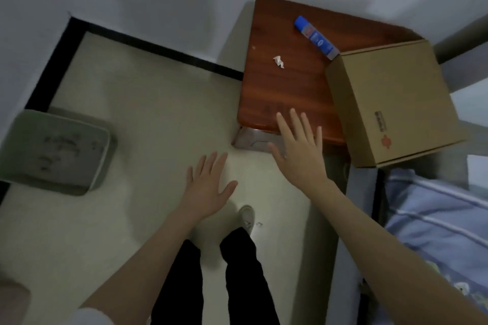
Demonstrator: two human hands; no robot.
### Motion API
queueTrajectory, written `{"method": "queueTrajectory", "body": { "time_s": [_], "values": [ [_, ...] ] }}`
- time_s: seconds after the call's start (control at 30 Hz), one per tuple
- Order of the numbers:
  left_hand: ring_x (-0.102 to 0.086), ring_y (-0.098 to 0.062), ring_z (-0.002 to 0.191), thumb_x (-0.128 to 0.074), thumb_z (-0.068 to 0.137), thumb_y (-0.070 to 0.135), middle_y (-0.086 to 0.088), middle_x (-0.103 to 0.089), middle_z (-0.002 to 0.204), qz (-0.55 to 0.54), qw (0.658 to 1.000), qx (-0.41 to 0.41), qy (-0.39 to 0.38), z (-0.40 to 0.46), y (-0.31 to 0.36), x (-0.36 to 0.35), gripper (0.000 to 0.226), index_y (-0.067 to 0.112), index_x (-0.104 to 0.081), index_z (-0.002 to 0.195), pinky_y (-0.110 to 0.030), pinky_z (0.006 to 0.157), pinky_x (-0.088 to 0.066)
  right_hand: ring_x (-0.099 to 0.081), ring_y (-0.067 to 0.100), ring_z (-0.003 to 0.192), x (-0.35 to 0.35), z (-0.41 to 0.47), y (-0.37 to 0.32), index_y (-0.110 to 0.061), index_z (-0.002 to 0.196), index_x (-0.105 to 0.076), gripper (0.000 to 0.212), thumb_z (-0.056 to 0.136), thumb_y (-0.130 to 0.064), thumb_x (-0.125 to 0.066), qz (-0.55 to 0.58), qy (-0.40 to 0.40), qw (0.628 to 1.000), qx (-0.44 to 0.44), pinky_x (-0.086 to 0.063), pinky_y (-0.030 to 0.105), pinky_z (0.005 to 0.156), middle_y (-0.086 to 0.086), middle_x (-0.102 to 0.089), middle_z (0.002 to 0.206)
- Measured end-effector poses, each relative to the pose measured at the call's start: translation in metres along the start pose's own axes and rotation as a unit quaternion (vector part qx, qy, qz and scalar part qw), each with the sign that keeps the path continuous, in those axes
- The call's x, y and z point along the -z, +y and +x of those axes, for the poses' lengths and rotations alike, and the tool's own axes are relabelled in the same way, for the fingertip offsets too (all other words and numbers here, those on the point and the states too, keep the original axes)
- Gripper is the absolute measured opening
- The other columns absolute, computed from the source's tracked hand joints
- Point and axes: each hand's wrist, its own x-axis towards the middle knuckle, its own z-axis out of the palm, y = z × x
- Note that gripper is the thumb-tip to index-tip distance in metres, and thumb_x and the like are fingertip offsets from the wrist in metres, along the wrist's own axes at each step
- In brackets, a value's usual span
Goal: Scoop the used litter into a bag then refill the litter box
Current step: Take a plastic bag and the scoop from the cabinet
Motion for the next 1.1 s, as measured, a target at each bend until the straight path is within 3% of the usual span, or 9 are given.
{"method": "queueTrajectory", "body": {
  "time_s": [0.13,0.2,0.27,0.37,0.53,0.73,0.87,1.0,1.1],
  "values": [
    [-0.001,-0.02,0.145,-0.011,0.06,0.076,0.0,-0.003,0.158,-0.076,0.997,0.018,-0.006,0.053,-0.008,-0.038,0.105,0.021,0.0,0.149,-0.044,0.115,-0.004,-0.01,0.026,0.145,-0.047,0.045,0.021,-0.026,0.149,-0.017,0.066,0.092,-0.057,-0.027,-0.03,0.031,0.999,0.017,-0.007,0.054,0.115,0.005,-0.015,0.157],
    [-0.001,-0.02,0.145,-0.027,0.067,0.077,-0.001,-0.003,0.158,-0.124,0.992,0.021,-0.018,0.08,-0.011,-0.054,0.105,0.018,0.002,0.149,-0.043,0.117,-0.005,-0.018,0.028,0.143,-0.071,0.053,0.03,-0.024,0.147,-0.024,0.065,0.092,-0.055,-0.034,-0.076,0.092,0.992,0.034,-0.013,0.056,0.114,0.009,-0.023,0.155],
    [0.0,-0.02,0.145,-0.051,0.08,0.064,-0.001,-0.001,0.158,-0.191,0.981,0.032,-0.034,0.106,-0.014,-0.071,0.1,0.016,0.005,0.149,-0.044,0.117,-0.007,-0.022,0.028,0.141,-0.087,0.054,0.035,-0.023,0.145,-0.028,0.064,0.091,-0.055,-0.042,-0.103,0.164,0.98,0.039,-0.015,0.054,0.112,0.009,-0.03,0.152],
    [0.001,-0.02,0.145,-0.063,0.083,0.044,-0.002,0.002,0.158,-0.295,0.954,0.053,-0.031,0.145,-0.013,-0.093,0.101,0.014,0.008,0.148,-0.037,0.118,-0.007,-0.024,0.029,0.139,-0.095,0.057,0.038,-0.022,0.144,-0.03,0.066,0.089,-0.057,-0.045,-0.111,0.211,0.97,0.05,-0.016,0.054,0.111,0.011,-0.033,0.15],
    [0.004,-0.018,0.145,-0.065,0.086,0.015,-0.003,0.005,0.158,-0.396,0.916,0.066,-0.019,0.176,-0.01,-0.114,0.095,0.012,0.008,0.148,-0.025,0.112,-0.003,-0.024,0.031,0.139,-0.098,0.059,0.039,-0.021,0.143,-0.027,0.07,0.088,-0.061,-0.042,-0.131,0.221,0.965,0.054,-0.017,0.053,0.112,0.012,-0.034,0.15],
    [0.003,-0.026,0.145,-0.051,0.079,-0.013,-0.013,0.002,0.157,-0.438,0.899,0.008,-0.009,0.195,-0.011,-0.129,0.093,0.002,0.011,0.146,-0.04,0.118,-0.002,-0.022,0.03,0.139,-0.1,0.061,0.041,-0.022,0.143,-0.024,0.072,0.087,-0.061,-0.045,-0.13,0.23,0.963,0.059,-0.016,0.052,0.112,0.012,-0.033,0.15],
    [0.006,-0.016,0.144,-0.042,0.078,-0.019,-0.006,0.007,0.157,-0.467,0.884,0.009,-0.011,0.194,-0.011,-0.136,0.091,0.008,0.012,0.147,-0.005,0.106,-0.003,-0.023,0.029,0.138,-0.104,0.062,0.042,-0.021,0.142,-0.026,0.071,0.087,-0.061,-0.045,-0.125,0.252,0.957,0.068,-0.016,0.051,0.112,0.012,-0.036,0.148],
    [-0.001,-0.013,0.144,-0.051,0.078,-0.014,-0.003,0.001,0.158,-0.492,0.871,0.004,-0.007,0.189,-0.012,-0.137,0.095,0.012,0.007,0.149,-0.017,0.11,-0.01,-0.023,0.029,0.138,-0.105,0.062,0.041,-0.021,0.142,-0.027,0.069,0.088,-0.061,-0.042,-0.118,0.261,0.956,0.06,-0.017,0.051,0.112,0.013,-0.036,0.148],
    [-0.02,-0.012,0.137,-0.06,0.08,-0.008,-0.008,-0.018,0.152,-0.466,0.884,0.006,0.03,0.19,-0.017,-0.125,0.086,0.008,-0.01,0.147,-0.01,0.103,-0.017,-0.023,0.029,0.138,-0.106,0.061,0.04,-0.021,0.142,-0.026,0.068,0.088,-0.061,-0.04,-0.112,0.263,0.957,0.059,-0.017,0.052,0.112,0.012,-0.036,0.148]
  ]
}}
